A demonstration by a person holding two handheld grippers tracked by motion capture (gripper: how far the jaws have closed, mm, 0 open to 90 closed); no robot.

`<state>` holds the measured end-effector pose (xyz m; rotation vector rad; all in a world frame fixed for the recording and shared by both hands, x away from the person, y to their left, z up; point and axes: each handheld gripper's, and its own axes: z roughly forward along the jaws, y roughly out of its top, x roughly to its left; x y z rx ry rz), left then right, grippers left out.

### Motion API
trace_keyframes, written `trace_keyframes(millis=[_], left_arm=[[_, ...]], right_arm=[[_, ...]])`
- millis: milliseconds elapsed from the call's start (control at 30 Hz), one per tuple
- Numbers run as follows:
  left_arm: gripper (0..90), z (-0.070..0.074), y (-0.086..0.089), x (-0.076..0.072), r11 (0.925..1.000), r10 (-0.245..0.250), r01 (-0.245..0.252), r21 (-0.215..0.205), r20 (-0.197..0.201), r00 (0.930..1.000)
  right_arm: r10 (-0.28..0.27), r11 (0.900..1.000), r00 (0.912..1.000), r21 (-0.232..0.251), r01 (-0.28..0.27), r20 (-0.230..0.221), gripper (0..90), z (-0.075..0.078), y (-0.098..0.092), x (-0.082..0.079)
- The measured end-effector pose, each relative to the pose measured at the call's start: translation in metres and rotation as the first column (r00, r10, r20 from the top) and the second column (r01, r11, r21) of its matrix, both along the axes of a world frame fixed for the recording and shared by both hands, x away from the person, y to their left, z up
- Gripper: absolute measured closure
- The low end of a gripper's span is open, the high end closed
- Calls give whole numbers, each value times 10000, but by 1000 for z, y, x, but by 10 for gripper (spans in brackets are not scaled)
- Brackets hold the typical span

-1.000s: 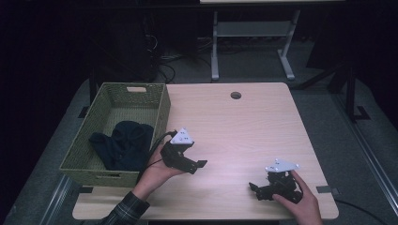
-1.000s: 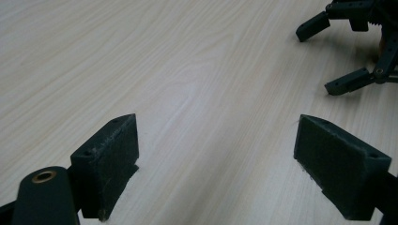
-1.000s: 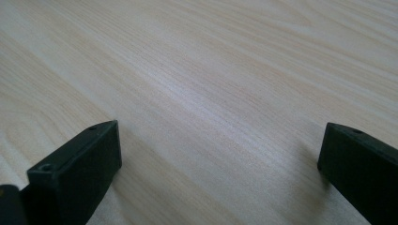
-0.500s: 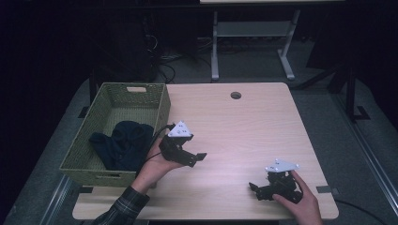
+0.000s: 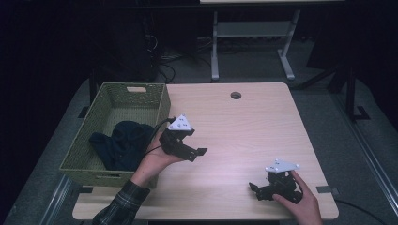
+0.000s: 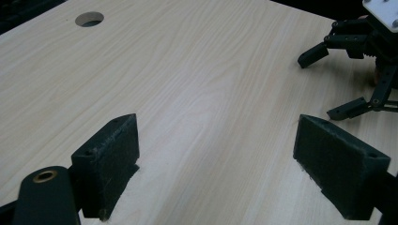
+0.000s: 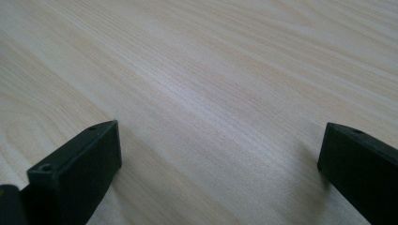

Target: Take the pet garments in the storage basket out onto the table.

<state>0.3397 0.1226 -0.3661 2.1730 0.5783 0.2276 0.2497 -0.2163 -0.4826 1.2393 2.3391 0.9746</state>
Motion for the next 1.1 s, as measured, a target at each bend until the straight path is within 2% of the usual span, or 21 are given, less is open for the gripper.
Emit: trace_keyframes(millis=[67, 133, 467, 533, 667, 1100], left_arm=[[170, 2, 0, 1, 9999, 59, -60, 87, 49, 10000], [170, 4, 3, 2, 10000, 52, -52, -40, 7, 10000], [169, 13, 17, 2, 9995, 310, -310, -60, 78, 9995], [169, 15, 20, 2, 9992, 365, -364, -165, 101, 9993], [169, 18, 26, 1, 9992, 404, -403, -43, 75, 9992], [166, 28, 56, 3, 9957, 917, -916, -169, 79, 9958]], right_arm=[[-1, 10000, 10000, 0, 1, -2, 0, 0, 0, 0], [-1, 10000, 10000, 1, 1, -3, 0, 0, 0, 0], [-2, 10000, 10000, 1, 2, 0, 0, 0, 0, 0], [-4, 10000, 10000, 3, 4, -1, 0, 0, 0, 0], [0, 10000, 10000, 2, 0, 1, 0, 0, 0, 0], [18, 10000, 10000, -8, -18, 35, 0, 0, 0, 0]])
